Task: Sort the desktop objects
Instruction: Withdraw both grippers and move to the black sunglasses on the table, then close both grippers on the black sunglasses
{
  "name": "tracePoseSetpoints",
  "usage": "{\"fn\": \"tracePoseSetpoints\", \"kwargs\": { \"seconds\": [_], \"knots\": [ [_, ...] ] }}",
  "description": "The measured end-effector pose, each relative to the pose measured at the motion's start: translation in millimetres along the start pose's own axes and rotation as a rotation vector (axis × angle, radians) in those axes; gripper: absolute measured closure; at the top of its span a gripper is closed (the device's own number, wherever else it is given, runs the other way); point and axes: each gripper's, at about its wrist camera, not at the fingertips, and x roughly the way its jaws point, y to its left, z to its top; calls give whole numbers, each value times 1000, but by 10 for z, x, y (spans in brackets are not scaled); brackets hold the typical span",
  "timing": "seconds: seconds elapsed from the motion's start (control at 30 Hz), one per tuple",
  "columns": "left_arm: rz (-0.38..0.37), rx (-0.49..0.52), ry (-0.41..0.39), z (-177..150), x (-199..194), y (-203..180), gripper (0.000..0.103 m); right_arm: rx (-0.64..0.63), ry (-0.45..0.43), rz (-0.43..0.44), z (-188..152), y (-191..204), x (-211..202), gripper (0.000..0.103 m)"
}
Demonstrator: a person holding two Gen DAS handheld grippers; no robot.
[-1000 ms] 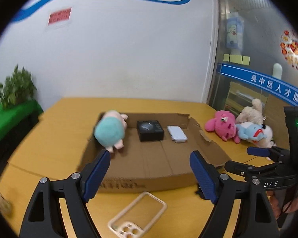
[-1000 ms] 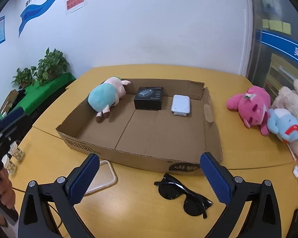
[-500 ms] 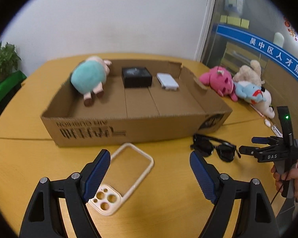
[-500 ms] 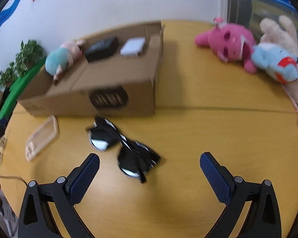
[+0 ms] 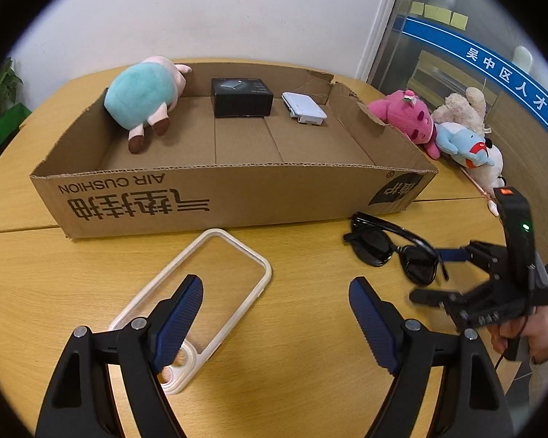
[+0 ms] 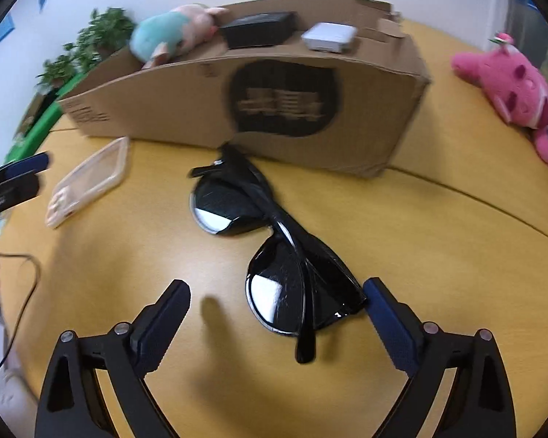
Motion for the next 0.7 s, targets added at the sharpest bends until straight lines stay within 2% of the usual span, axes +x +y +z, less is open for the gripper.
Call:
{"fn": "tracePoseSetpoints", "kwargs": {
  "seconds": [0.1,0.2,0.3,0.4,0.43,0.5,0.53,0.7],
  "knots": [
    [-27,-9,18,22,70,7,21,4,-28,40,-73,87,-107,7],
    [-61,-13,38,45,149,-32,21,9,-51,-7,-73,94,-142,8],
    [-101,-18,57,90,208,-88,21,-1,-22,-21,-64,116,-29,19],
    [-116,-17,62,111,233,-130,21,-119,-18,-111,-52,313,37,28],
    [-118,-16,62,118,237,-133,21,-123,-21,-102,-50,325,32,32],
    [-124,-15,66,111,248,-145,21,-134,-25,-93,-46,342,11,46],
    [-126,-15,68,106,254,-149,21,-138,-26,-90,-49,343,-3,48],
    [-160,-36,112,54,352,-151,21,-107,-24,-85,-53,347,-30,48]
  ]
}}
